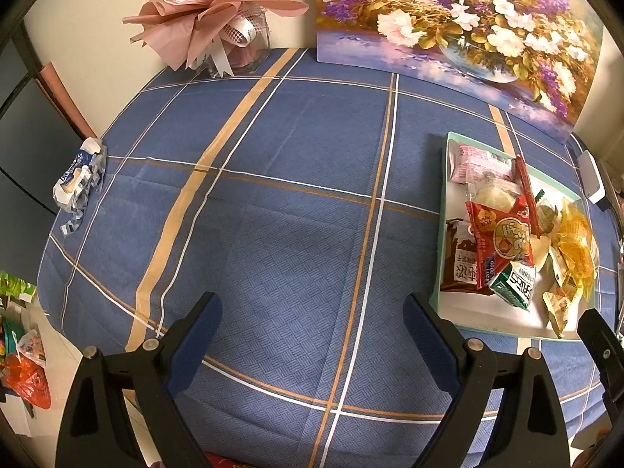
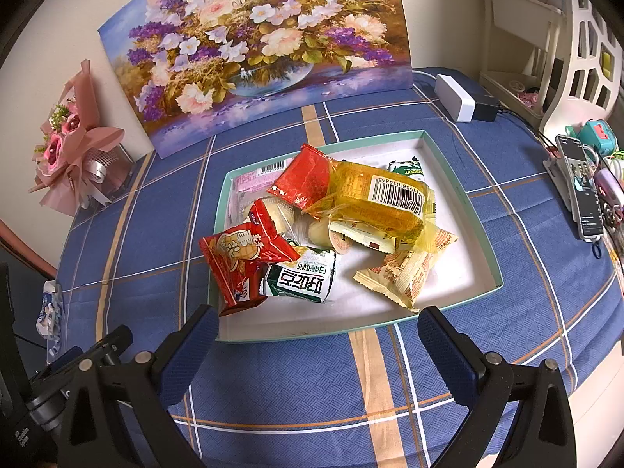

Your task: Organize snacks

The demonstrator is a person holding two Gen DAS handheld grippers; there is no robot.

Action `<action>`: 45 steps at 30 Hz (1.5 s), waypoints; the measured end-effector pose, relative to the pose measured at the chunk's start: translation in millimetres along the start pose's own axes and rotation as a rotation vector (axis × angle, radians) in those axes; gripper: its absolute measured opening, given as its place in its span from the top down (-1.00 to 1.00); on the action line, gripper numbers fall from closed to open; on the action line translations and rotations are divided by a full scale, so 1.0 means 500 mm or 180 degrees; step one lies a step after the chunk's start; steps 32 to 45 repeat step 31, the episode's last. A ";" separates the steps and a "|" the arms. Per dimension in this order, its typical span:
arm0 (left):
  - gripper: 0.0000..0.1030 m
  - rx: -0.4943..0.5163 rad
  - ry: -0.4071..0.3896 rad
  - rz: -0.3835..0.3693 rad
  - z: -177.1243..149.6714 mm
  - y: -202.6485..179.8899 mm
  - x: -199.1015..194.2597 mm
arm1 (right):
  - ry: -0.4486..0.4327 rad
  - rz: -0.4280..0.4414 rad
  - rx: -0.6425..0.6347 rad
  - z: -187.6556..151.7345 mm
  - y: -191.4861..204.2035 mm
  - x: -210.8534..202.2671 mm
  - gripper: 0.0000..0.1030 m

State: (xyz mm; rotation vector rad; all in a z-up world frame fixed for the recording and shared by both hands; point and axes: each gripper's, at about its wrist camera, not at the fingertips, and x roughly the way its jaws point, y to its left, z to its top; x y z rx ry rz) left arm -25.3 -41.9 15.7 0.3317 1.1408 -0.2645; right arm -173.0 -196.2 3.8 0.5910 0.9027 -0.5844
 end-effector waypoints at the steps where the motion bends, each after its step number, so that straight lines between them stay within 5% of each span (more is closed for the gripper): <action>1: -0.83 0.0003 -0.0001 -0.0002 0.001 -0.001 0.000 | 0.0001 0.0000 -0.0001 -0.001 0.000 0.000 -1.00; 45: -0.83 -0.0025 -0.0048 -0.0013 -0.003 0.014 -0.004 | 0.0061 -0.0016 -0.0034 -0.002 -0.001 0.007 -1.00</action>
